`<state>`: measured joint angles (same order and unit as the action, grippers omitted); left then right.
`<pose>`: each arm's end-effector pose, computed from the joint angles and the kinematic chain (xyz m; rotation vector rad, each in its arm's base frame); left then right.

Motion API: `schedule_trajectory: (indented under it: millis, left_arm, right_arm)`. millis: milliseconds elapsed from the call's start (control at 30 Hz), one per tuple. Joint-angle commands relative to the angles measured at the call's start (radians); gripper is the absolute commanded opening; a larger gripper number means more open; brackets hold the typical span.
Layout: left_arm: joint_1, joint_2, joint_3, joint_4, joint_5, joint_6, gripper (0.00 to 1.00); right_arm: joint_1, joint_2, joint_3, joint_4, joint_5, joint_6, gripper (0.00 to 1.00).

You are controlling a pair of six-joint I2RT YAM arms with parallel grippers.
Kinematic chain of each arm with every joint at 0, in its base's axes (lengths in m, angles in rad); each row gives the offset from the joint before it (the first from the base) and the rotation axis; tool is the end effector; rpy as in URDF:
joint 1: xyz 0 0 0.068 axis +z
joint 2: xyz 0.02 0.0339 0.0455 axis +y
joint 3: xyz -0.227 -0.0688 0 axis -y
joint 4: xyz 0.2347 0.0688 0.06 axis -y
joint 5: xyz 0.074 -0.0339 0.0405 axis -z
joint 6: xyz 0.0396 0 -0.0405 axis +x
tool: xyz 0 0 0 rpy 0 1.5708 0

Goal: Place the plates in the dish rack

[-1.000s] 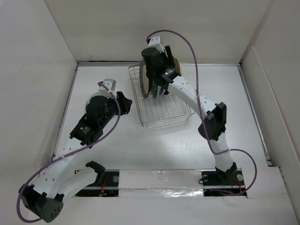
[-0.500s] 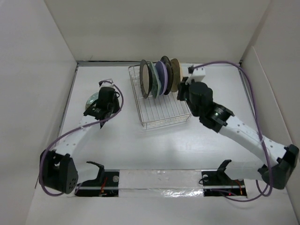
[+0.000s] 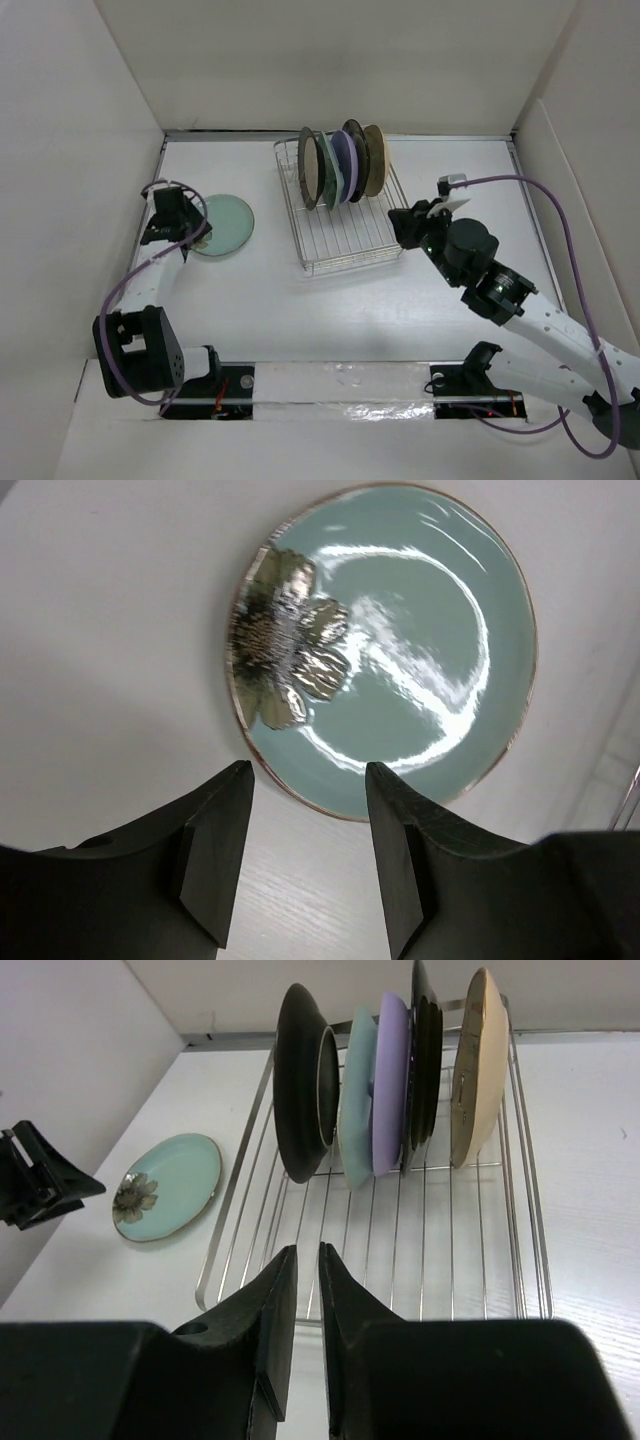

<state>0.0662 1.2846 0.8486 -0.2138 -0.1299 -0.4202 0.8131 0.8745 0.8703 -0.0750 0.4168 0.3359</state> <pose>0.2832 0.0239 0.2180 -0.6024 2.1312 -0.0516 0.1623 0.1482 0.3380 -0.0763 1.6685 0.5319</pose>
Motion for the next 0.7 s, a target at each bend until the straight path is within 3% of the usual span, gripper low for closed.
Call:
schedule_trajectory:
  millis: [0,233,667]
  left_arm:
    - [0.128,-0.028,-0.026,0.05,0.125,-0.092,0.46]
    - [0.234,0.125,-0.008,0.12,0.265,-0.175,0.52]
    - [0.265,0.298,-0.019,0.257,0.213,-0.273,0.51]
  right_arm:
    - [0.004,-0.049,-0.022,0.064,-0.035,-0.005,0.22]
    - [0.004,-0.085,-0.054,0.09,-0.058,0.002,0.33]
    - [-0.005,-0.104,-0.07,0.09,-0.052,0.002,0.33]
